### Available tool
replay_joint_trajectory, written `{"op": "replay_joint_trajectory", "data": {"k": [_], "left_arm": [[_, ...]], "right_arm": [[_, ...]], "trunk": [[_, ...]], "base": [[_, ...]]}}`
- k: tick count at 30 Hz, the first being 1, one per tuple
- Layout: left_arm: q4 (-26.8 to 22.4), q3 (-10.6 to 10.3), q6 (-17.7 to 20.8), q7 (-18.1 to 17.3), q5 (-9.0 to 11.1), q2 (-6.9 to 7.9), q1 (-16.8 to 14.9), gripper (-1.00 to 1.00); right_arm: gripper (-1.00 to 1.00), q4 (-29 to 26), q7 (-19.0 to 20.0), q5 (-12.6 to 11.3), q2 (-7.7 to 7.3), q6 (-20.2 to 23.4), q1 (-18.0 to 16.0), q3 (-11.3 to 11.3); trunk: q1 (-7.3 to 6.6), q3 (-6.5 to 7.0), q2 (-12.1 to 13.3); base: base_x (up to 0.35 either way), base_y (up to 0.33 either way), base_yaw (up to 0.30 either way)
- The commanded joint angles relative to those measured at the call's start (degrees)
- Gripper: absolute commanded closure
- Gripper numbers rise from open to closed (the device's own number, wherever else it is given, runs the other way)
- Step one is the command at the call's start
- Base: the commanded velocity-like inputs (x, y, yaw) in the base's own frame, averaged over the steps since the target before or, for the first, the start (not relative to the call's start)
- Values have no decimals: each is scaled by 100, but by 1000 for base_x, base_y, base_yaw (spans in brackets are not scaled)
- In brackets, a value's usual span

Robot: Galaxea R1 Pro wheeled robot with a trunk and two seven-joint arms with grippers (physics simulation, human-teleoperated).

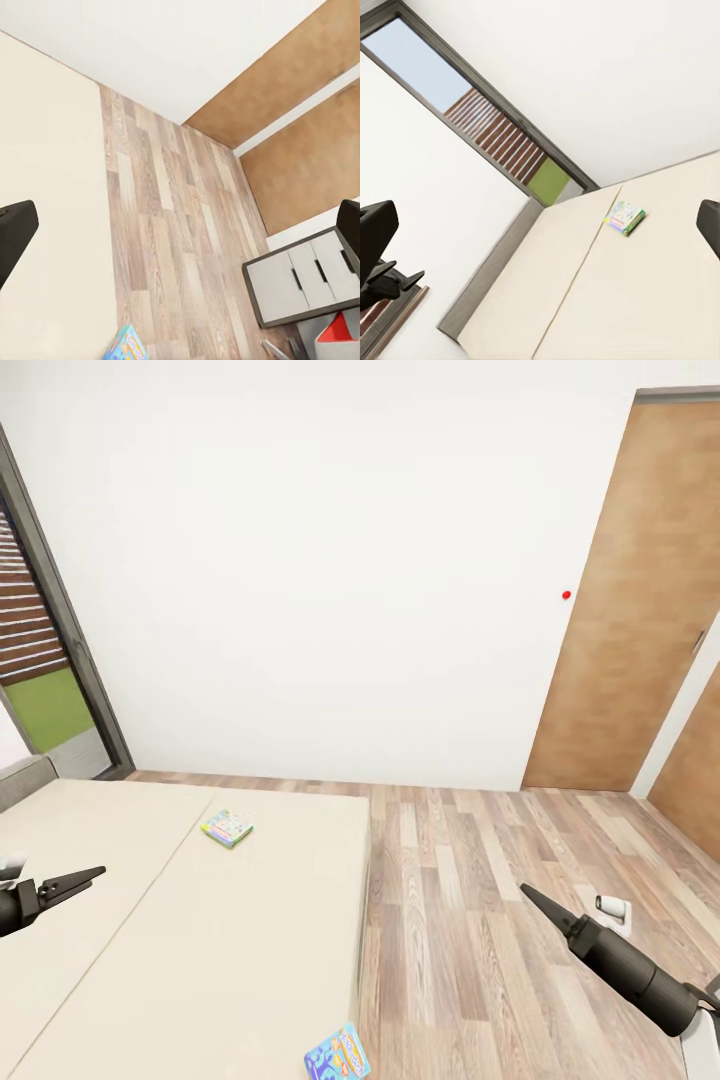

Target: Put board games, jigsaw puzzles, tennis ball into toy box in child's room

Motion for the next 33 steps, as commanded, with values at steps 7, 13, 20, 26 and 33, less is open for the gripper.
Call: {"op": "replay_joint_trajectory", "data": {"k": [7, 13, 20, 26, 33], "left_arm": [[-5, 11, 60, -51, -60, -2, -9, -100], [-5, 11, 60, -51, -60, -2, -9, -100], [-5, 11, 60, -51, -60, -2, -9, -100], [-5, 5, 60, -51, -60, -2, -9, -100], [-5, 5, 60, -51, -60, -2, -9, -100]], "right_arm": [[-100, 3, 7, -37, 0, 40, -6, 0], [-100, -24, 12, -50, 0, 47, -6, 1], [-100, -30, 13, -50, 0, 122, -6, 1], [-100, -32, 13, -51, 2, 149, -6, 2], [-100, -44, 14, -50, 8, 149, -6, 3]], "trunk": [[4, -13, -13], [4, -13, -13], [4, -13, -13], [4, -12, -13], [4, 9, -13]], "base": [[0, 0, 0], [0, 0, 0], [0, 0, 0], [0, -56, 6], [0, -202, 135]]}}
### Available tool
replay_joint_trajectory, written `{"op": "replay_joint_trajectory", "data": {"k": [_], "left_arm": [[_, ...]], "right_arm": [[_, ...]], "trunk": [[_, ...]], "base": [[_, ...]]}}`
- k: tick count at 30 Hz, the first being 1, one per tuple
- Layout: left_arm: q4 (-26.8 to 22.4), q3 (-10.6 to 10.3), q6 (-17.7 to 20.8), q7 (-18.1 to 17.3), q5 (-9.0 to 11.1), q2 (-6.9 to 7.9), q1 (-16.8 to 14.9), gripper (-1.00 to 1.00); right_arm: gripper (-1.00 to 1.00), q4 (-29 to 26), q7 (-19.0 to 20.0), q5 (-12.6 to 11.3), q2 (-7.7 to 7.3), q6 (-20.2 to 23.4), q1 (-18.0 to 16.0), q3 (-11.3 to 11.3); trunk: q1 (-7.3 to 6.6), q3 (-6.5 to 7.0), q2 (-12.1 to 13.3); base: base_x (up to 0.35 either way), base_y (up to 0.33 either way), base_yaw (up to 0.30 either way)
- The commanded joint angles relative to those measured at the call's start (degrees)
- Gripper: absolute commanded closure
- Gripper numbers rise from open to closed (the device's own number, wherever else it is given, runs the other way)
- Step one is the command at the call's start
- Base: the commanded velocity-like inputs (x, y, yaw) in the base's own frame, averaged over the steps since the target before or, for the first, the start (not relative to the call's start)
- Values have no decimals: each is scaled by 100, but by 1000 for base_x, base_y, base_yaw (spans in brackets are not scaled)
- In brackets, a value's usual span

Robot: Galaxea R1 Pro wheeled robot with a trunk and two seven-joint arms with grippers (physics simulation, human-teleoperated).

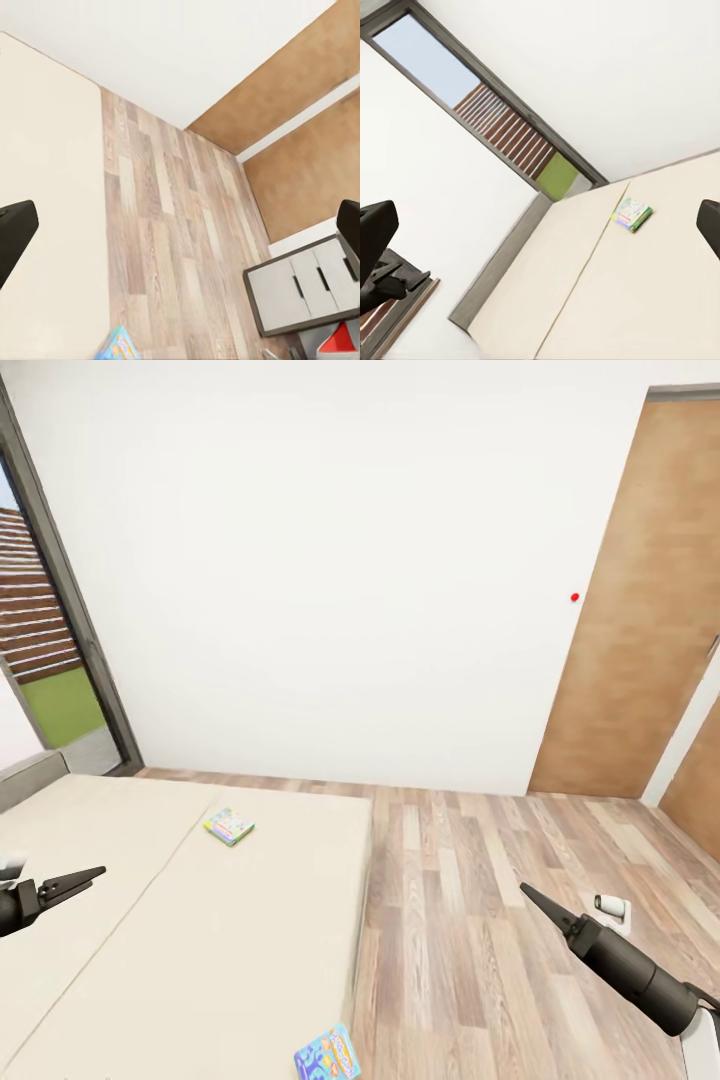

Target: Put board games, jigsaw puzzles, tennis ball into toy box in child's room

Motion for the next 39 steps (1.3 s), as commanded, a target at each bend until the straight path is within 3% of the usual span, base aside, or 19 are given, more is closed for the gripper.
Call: {"op": "replay_joint_trajectory", "data": {"k": [1, 11, 29, 39], "left_arm": [[-6, 9, 60, -50, -60, -3, -11, -100], [-6, 14, 60, -50, -60, -3, -11, -100], [-6, 16, 60, -50, -60, -3, -11, -100], [-6, 16, 60, -50, -60, -4, -11, -100]], "right_arm": [[-100, -3, 8, -20, -1, 39, -5, -4], [-100, -18, 7, -15, 1, 37, -5, 3], [-100, -20, 2, 31, 13, 31, -5, 12], [-100, -24, 2, 34, 28, 28, -5, 19]], "trunk": [[4, -9, -13], [4, 22, -13], [4, 24, -13], [4, 24, -13]], "base": [[0, -263, 207], [0, -186, 209], [0, -8, 24], [0, -26, 222]]}}
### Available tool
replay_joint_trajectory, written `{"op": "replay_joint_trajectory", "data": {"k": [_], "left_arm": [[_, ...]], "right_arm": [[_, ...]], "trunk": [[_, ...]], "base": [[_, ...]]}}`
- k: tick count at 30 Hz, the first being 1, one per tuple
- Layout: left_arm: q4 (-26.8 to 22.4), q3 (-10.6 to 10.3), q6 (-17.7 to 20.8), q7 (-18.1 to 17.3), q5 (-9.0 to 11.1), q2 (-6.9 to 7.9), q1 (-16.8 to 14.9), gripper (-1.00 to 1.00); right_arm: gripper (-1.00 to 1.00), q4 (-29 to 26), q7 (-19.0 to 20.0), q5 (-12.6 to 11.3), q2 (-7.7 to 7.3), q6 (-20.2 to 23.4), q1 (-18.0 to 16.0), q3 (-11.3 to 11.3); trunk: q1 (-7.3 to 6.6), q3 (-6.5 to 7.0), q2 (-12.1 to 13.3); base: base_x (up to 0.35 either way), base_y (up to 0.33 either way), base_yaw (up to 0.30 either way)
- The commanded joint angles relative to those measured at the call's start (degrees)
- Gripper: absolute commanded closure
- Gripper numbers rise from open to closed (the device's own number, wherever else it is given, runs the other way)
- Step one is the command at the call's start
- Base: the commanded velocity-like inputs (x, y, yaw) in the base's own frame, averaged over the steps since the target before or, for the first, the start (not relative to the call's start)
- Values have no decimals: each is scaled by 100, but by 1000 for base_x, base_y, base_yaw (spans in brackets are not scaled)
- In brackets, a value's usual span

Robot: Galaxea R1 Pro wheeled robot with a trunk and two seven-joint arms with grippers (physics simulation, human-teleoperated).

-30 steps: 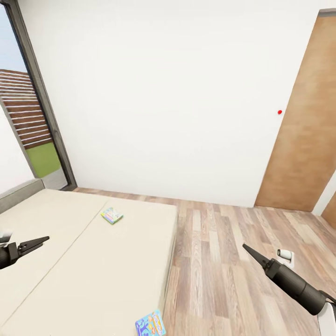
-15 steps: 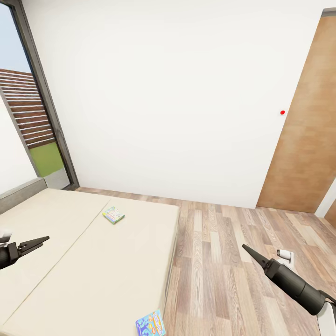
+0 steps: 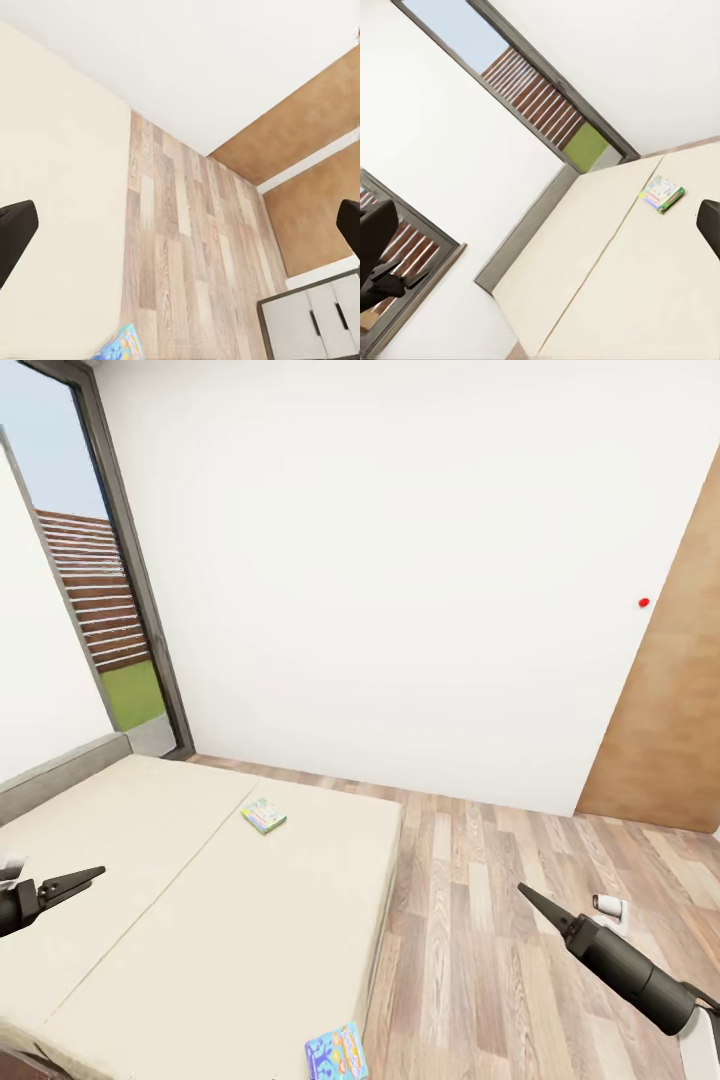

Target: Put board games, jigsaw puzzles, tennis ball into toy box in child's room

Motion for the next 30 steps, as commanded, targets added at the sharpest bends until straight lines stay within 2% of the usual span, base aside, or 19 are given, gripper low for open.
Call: {"op": "replay_joint_trajectory", "data": {"k": [1, 13, 30], "left_arm": [[-4, 9, 60, -50, -61, -3, -11, -100], [-4, 9, 60, -50, -61, -4, -11, -100], [-4, 9, 60, -50, -61, -8, -11, -100]], "right_arm": [[-100, -1, 8, -17, 3, 40, -4, -5], [-100, 1, 6, 4, 23, 38, -4, 7], [-100, 3, 5, 7, 18, 38, -4, 15]], "trunk": [[4, -13, -13], [4, -13, -13], [4, -13, -13]], "base": [[0, -108, 275], [0, -155, 285], [0, -18, 289]]}}
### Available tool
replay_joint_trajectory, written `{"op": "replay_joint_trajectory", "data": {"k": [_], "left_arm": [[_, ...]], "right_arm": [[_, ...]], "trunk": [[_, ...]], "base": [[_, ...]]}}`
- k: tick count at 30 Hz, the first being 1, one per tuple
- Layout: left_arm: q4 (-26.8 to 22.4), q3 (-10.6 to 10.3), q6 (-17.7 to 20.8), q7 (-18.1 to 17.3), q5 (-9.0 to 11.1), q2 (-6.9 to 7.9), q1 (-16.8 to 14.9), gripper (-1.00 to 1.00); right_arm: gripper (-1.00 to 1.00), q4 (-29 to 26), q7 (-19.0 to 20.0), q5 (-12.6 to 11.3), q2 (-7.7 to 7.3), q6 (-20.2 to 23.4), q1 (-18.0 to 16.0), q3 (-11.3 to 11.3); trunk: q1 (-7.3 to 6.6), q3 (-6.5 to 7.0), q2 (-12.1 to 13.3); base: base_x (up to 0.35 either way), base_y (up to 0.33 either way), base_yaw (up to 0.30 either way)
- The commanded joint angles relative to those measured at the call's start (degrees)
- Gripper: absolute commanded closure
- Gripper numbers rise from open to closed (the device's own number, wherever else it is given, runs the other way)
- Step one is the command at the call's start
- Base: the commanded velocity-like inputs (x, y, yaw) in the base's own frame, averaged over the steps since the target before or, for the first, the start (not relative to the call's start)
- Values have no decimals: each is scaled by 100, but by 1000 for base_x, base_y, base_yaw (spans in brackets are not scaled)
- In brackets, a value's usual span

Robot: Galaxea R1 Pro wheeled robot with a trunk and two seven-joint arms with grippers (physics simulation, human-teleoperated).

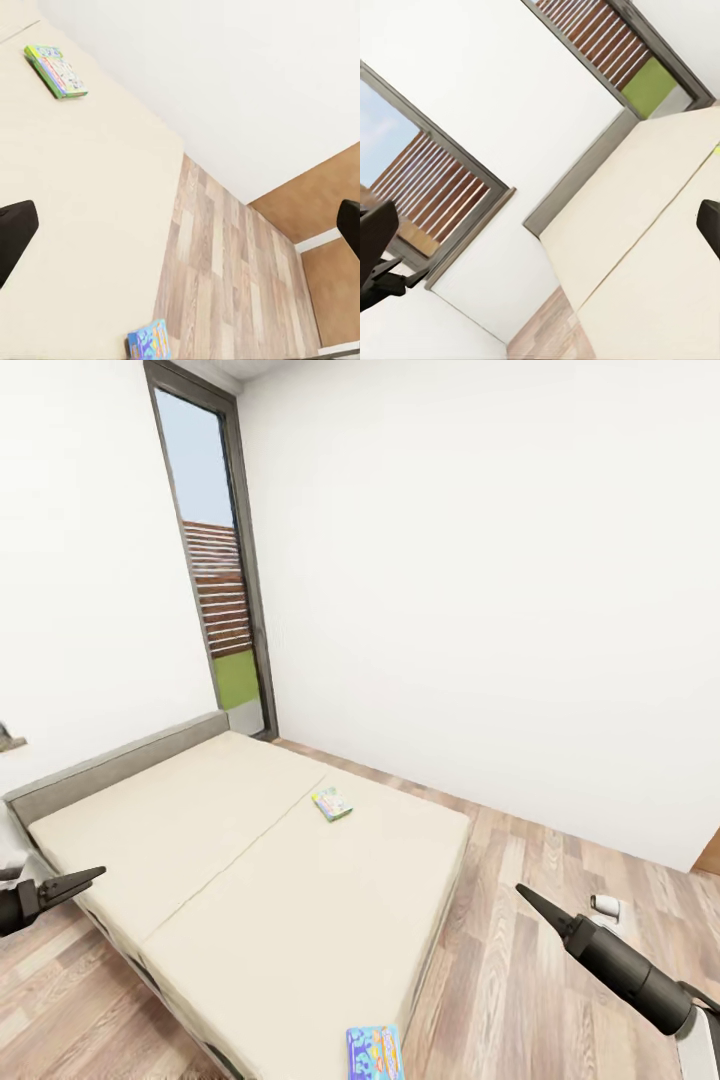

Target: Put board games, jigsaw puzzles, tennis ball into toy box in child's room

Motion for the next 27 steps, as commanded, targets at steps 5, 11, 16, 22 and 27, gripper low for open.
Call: {"op": "replay_joint_trajectory", "data": {"k": [5, 11, 16, 22, 27], "left_arm": [[-3, 9, 60, -51, -61, -5, -11, -100], [-3, 9, 60, -51, -61, -2, -11, -100], [-3, 9, 60, -51, -61, 1, -11, -100], [-3, 9, 60, -51, -61, -3, -11, -100], [-3, 9, 60, -51, -61, 0, -11, -100]], "right_arm": [[-100, -2, 10, -15, -1, 42, -5, -7], [-100, -4, 10, -15, -2, 42, -5, -7], [-100, -3, 10, -15, 0, 43, -5, -7], [-100, -2, 10, -15, -1, 43, -5, -7], [-100, -2, 10, -15, -1, 43, -5, -7]], "trunk": [[4, -14, -14], [4, -14, -14], [4, -14, -14], [4, -14, -14], [4, -14, -14]], "base": [[0, -1, 289], [0, 0, 289], [0, 0, 289], [0, 0, 289], [0, -23, 289]]}}
